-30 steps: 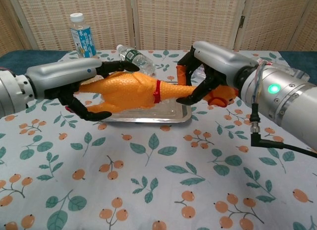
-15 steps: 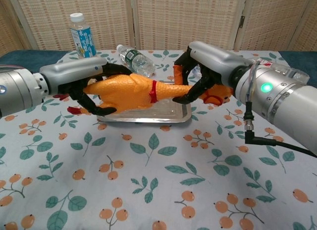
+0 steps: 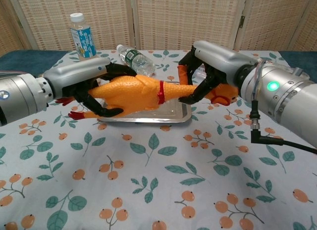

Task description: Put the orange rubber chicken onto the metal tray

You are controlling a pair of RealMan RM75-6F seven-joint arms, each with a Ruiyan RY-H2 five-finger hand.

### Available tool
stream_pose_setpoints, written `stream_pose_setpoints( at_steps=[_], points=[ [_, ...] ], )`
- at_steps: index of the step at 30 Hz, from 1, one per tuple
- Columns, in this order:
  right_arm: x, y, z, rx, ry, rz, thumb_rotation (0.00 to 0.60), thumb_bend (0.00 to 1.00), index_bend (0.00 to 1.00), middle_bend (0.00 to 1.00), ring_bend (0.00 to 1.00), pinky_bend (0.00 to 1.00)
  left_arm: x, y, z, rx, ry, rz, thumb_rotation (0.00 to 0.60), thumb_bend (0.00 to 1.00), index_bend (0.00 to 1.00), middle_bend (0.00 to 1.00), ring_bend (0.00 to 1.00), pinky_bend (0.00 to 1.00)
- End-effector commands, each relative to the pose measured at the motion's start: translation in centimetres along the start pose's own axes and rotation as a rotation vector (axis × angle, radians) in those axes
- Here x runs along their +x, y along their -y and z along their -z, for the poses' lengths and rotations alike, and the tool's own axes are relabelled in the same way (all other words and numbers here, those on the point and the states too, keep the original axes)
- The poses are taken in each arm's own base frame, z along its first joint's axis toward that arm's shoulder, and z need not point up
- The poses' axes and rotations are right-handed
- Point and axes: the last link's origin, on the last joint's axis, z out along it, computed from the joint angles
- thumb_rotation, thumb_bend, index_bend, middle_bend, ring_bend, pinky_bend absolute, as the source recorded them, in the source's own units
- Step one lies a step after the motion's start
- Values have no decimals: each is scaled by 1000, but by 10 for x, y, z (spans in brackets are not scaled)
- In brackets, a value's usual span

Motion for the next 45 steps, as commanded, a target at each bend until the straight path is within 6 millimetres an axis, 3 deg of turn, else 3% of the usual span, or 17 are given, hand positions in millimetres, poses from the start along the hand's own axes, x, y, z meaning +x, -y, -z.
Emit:
stream_pose_setpoints(
  at_steps=[1, 4, 8, 11, 13, 15, 17, 19, 24, 32, 35, 36, 38, 39, 42, 45],
  points=[
    [1, 0, 0, 1, 0, -1, 600, 338, 947, 633, 871, 1000, -2, 0, 0, -3, 5, 23, 600, 781, 1000, 1000, 948, 1000],
    [2, 0, 1, 3, -3, -3, 600, 338, 947, 633, 871, 1000, -1, -1, 1, -2, -13, 70, 600, 778, 1000, 978, 895, 979],
    [2, 1, 1, 4, -4, -4, 600, 338, 947, 633, 871, 1000, -1, -1, 2, -8, -17, 71, 600, 695, 903, 824, 761, 876],
    [1, 2, 1, 7, -4, -1, 600, 337, 947, 633, 871, 1000, -4, -3, 4, -23, 1, 62, 600, 507, 560, 568, 521, 718],
    [1, 4, 2, 10, -3, -1, 600, 338, 947, 633, 871, 1000, -5, -2, 8, -26, 89, 31, 600, 442, 254, 307, 279, 570],
    [1, 4, 2, 11, -3, 1, 600, 337, 947, 633, 871, 1000, -3, -1, 9, -21, 157, -9, 600, 407, 62, 92, 81, 441],
    [2, 5, 3, 12, -6, 5, 600, 337, 947, 633, 871, 1000, 0, -1, 10, -13, 210, -29, 600, 390, 0, 1, 1, 332],
    [3, 5, 4, 12, -9, 8, 600, 338, 947, 633, 871, 1000, 2, -3, 10, -9, 215, -33, 600, 384, 0, 0, 0, 263],
    [5, 6, 5, 13, -12, 7, 600, 337, 947, 633, 870, 1000, 5, -6, 10, 4, 227, 17, 600, 354, 0, 0, 0, 201],
    [4, 8, 6, 22, -8, 10, 600, 337, 947, 633, 870, 1000, 8, -9, 9, 7, 204, 53, 600, 340, 0, 0, 0, 200],
    [4, 9, 7, 24, -7, 15, 600, 337, 947, 633, 870, 1000, 9, -11, 7, 13, 163, 86, 600, 344, 27, 4, 5, 279],
    [4, 9, 7, 24, -7, 16, 600, 337, 947, 633, 870, 1000, 10, -12, 6, 16, 131, 105, 600, 355, 110, 59, 53, 351],
    [4, 9, 8, 23, -7, 17, 600, 337, 947, 633, 870, 1000, 10, -14, 5, 22, 66, 155, 600, 406, 379, 286, 249, 528],
    [4, 10, 8, 23, -7, 17, 600, 337, 947, 633, 870, 1000, 10, -14, 4, 24, 39, 172, 600, 466, 556, 470, 412, 664],
    [5, 10, 8, 24, -9, 18, 600, 337, 947, 633, 869, 1000, 10, -15, 4, 16, 0, 185, 600, 666, 841, 771, 693, 888],
    [5, 10, 9, 24, -10, 20, 600, 337, 947, 633, 869, 1000, 10, -15, 4, -1, -25, 161, 600, 794, 918, 862, 787, 962]
  ],
)
